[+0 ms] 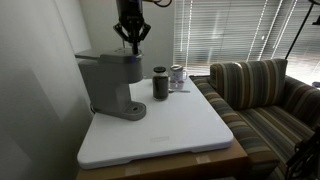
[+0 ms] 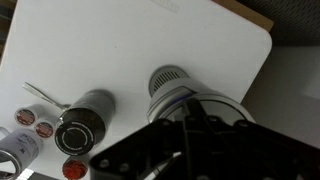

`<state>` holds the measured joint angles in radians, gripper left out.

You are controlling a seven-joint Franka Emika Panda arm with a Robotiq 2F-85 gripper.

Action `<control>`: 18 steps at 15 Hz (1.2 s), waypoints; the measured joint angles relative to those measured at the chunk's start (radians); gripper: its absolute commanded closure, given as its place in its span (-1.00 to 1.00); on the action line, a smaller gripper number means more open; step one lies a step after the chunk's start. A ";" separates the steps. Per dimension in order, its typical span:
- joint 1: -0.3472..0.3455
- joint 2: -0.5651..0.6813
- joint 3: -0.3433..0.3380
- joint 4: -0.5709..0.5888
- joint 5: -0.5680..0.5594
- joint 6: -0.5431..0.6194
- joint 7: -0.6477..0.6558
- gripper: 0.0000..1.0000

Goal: Close the coffee maker

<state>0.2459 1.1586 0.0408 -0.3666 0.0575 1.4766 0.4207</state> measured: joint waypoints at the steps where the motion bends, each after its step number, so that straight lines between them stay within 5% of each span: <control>1: 0.000 0.000 0.000 0.000 0.000 0.000 -0.005 1.00; 7: -0.006 -0.002 -0.001 0.002 0.000 0.000 0.021 1.00; 14: -0.017 -0.004 0.002 0.008 0.044 -0.004 0.285 1.00; 18: -0.021 -0.005 0.020 0.008 0.057 -0.019 0.258 1.00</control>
<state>0.2247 1.1534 0.0612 -0.3587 0.1142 1.4576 0.6791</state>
